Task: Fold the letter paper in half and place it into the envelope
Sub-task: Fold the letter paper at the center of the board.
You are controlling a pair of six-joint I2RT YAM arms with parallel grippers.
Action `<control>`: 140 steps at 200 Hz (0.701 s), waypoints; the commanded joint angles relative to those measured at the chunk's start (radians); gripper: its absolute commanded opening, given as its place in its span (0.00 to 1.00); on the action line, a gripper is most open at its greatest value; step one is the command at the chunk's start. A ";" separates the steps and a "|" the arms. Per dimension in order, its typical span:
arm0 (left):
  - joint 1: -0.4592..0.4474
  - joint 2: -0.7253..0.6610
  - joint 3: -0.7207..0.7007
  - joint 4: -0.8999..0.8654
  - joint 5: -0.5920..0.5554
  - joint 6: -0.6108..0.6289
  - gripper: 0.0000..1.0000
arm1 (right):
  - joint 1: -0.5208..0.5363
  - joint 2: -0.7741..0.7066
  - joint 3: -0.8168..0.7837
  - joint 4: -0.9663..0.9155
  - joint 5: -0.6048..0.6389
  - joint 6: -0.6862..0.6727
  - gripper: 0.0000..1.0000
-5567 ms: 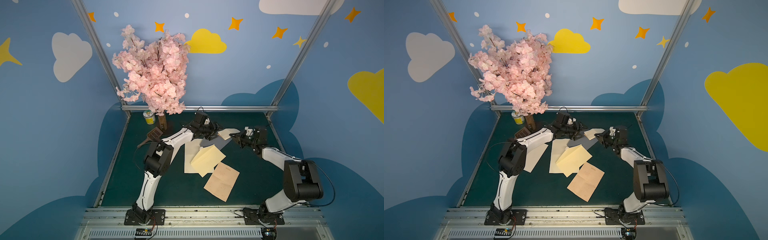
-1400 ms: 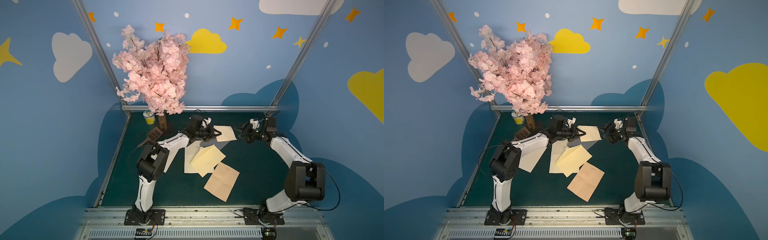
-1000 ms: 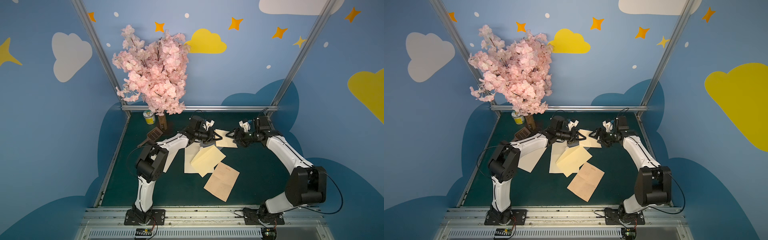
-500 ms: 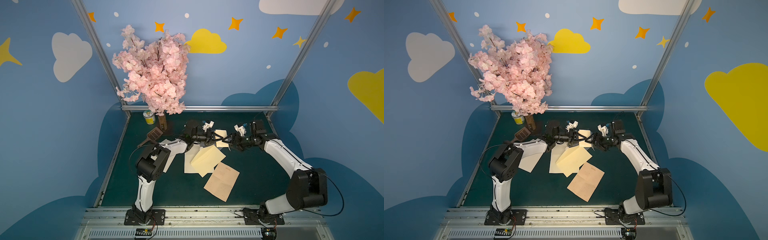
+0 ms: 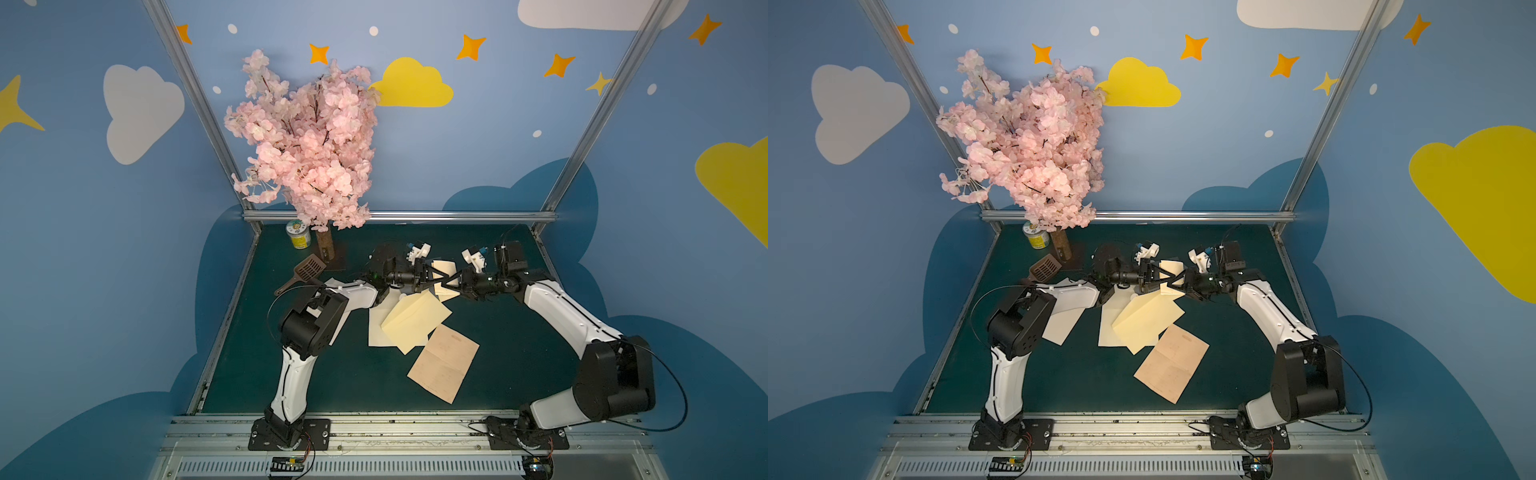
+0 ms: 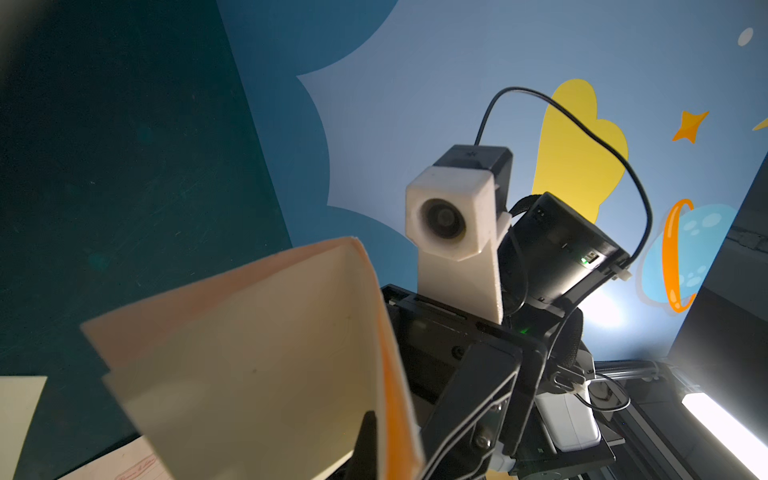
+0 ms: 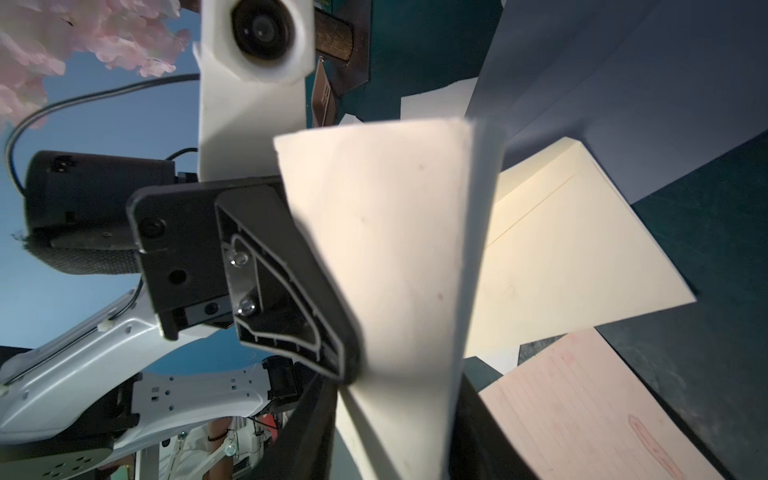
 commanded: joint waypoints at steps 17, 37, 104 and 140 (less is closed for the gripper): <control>0.002 0.025 0.018 0.074 0.030 -0.026 0.10 | 0.004 -0.008 -0.001 0.030 -0.002 0.012 0.23; 0.023 0.018 0.021 0.041 0.029 -0.010 0.33 | 0.000 -0.010 0.000 0.022 -0.002 0.010 0.14; 0.101 -0.115 0.006 -0.362 -0.026 0.306 1.00 | -0.025 -0.027 -0.001 0.018 -0.055 0.020 0.00; 0.101 -0.097 0.015 -0.351 -0.029 0.333 1.00 | -0.024 -0.006 -0.025 0.110 -0.161 0.096 0.00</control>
